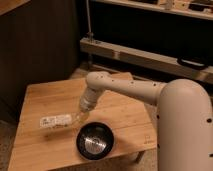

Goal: Place the bottle in the ceramic bowl

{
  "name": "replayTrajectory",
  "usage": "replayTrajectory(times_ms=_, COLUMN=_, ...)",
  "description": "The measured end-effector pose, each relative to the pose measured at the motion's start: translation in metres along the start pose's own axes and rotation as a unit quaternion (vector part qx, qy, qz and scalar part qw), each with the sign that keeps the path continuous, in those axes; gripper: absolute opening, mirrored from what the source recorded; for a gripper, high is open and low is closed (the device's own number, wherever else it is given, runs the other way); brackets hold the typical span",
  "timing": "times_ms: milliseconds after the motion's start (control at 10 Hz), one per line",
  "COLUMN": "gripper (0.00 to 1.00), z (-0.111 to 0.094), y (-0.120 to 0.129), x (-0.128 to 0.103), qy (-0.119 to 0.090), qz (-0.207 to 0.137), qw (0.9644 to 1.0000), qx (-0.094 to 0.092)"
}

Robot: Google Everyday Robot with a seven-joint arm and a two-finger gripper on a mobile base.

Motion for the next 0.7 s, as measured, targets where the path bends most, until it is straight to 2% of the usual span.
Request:
replayTrajectory(times_ms=400, gripper=0.00, z=-0.017, y=0.031, x=0.026, qy=-0.007, qz=0.016, qw=0.9998, qx=-0.011)
replayTrajectory(times_ms=700, gripper=0.00, z=-0.029, y=0.039, x=0.021, qy=-0.011, qz=0.012, qw=0.9998, qx=-0.013)
